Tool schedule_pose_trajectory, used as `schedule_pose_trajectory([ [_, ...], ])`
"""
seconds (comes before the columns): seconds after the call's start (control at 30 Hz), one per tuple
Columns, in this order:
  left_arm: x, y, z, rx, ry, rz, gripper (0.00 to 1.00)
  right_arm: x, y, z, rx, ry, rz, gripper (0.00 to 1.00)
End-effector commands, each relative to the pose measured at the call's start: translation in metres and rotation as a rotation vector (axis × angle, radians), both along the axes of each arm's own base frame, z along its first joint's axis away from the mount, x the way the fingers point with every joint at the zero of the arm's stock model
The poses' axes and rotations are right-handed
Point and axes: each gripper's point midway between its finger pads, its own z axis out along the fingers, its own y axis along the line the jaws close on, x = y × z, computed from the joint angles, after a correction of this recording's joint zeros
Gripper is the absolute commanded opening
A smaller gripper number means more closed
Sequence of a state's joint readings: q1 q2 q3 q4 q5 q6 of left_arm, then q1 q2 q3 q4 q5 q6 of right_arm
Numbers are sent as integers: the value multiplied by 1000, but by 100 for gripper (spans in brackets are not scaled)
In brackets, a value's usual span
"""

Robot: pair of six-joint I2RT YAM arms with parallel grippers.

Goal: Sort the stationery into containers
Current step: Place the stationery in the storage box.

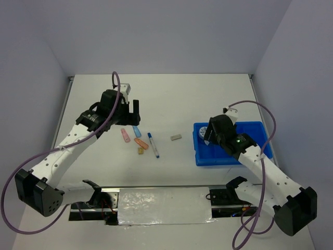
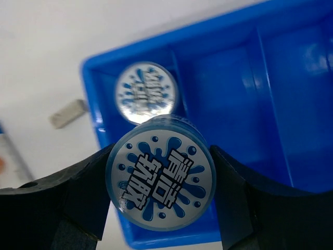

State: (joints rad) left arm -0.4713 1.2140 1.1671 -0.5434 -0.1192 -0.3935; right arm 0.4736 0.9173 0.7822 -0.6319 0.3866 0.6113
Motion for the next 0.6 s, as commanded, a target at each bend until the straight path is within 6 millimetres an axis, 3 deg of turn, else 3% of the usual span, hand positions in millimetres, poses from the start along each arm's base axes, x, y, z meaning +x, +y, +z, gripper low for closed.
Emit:
schedule_pose_trajectory([
  [0.0,-8,15,3,25,47,62,99,15,-10,4,-25,-93,-72,0],
  [0.2,-13,19,3,24,71,67,99,13,2,-11,28,-84,-32,2],
  [0.57,-28,18,-20,9,172,80,99,-4,17,-24,72,-60,35,6],
])
